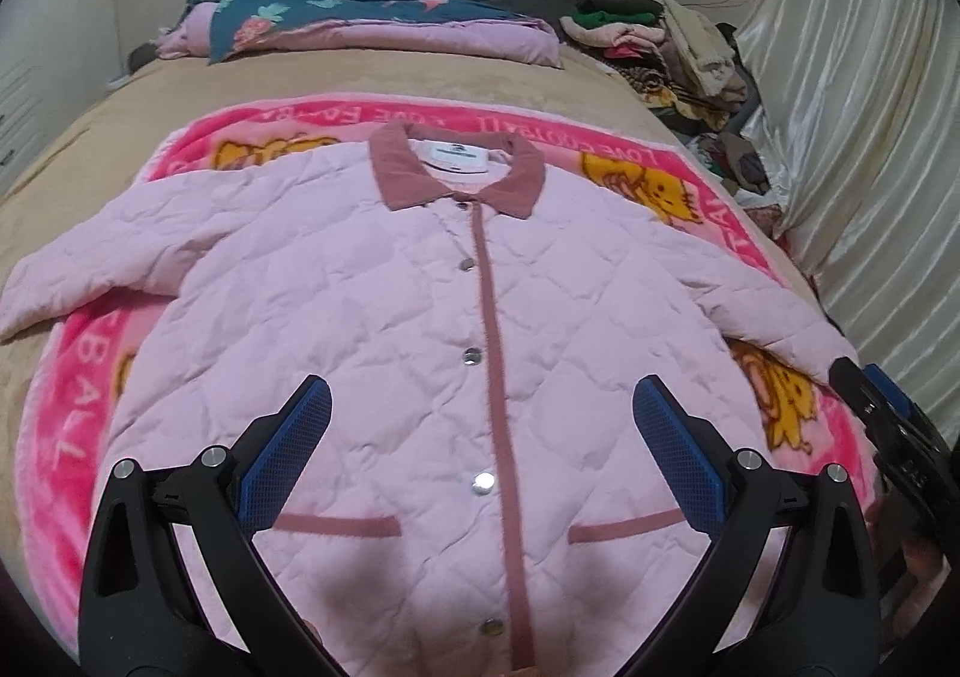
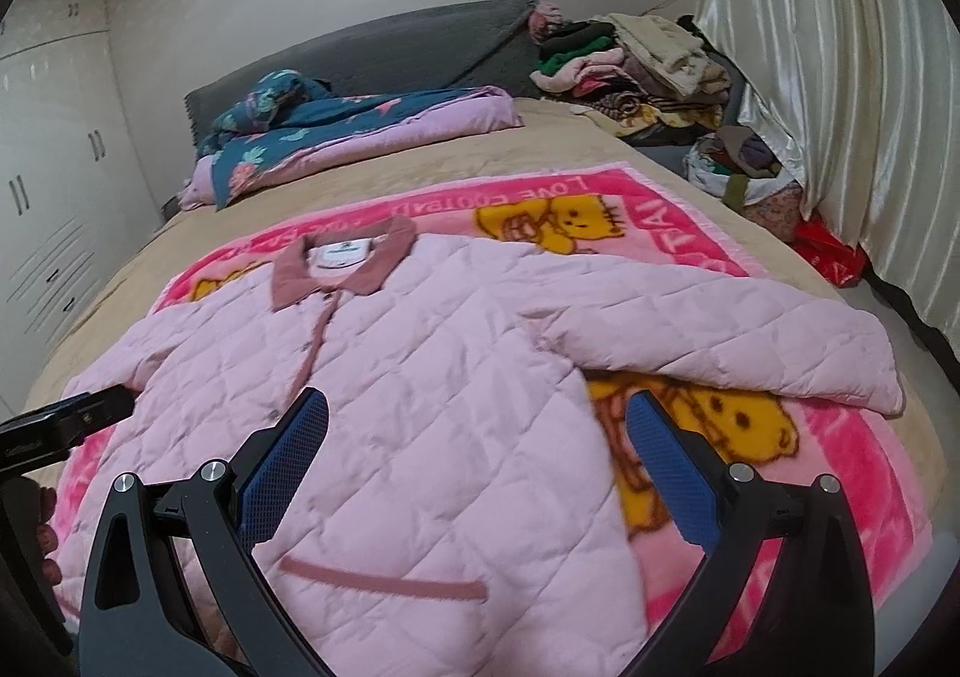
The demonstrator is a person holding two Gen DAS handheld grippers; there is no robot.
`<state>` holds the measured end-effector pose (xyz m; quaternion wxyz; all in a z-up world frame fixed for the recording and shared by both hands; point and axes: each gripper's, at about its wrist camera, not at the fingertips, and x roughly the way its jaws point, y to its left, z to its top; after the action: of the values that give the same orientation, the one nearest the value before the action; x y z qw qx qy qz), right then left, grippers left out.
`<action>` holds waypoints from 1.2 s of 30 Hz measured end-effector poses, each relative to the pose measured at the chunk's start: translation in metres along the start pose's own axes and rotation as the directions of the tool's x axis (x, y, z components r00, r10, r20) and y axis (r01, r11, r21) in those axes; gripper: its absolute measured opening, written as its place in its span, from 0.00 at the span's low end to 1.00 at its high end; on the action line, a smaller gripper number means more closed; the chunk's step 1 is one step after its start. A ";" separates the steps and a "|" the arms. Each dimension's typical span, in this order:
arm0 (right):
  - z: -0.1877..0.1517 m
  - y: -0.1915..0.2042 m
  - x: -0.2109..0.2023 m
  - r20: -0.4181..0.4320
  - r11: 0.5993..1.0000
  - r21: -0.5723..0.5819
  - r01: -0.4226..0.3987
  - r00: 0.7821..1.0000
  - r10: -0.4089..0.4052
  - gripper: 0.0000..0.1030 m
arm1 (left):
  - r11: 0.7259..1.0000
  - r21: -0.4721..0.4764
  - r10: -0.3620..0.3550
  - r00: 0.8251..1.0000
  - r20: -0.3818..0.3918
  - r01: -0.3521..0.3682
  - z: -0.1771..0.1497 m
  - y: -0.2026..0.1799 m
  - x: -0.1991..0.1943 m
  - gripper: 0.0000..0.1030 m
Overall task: Fold large clothes
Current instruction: 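Move the right gripper toward the jacket sleeve nearest it, then grasp the sleeve cuff with the right gripper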
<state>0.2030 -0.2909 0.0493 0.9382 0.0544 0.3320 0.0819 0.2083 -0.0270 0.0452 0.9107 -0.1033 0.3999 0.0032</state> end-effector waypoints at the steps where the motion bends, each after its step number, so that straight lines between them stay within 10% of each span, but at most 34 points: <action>1: 0.002 -0.003 0.002 0.000 1.000 0.006 0.002 1.000 -0.002 0.96 | 1.000 0.001 -0.001 1.000 -0.002 0.001 0.002 -0.001 0.002 0.92; 19: 0.010 -0.120 0.055 -0.064 0.950 0.263 0.166 0.986 -0.155 0.96 | 1.000 0.014 -0.001 1.000 -0.014 0.001 0.030 -0.026 0.045 0.92; 36: -0.016 -0.254 0.099 -0.186 0.741 0.603 0.296 0.955 -0.230 0.96 | 0.998 0.048 0.053 0.995 -0.083 -0.049 0.045 -0.039 0.107 0.92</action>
<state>0.2988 -0.5207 -0.0641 0.8512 0.3103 0.3906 -0.1631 0.3169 -0.0651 0.0042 0.8949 -0.0721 0.4403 0.0130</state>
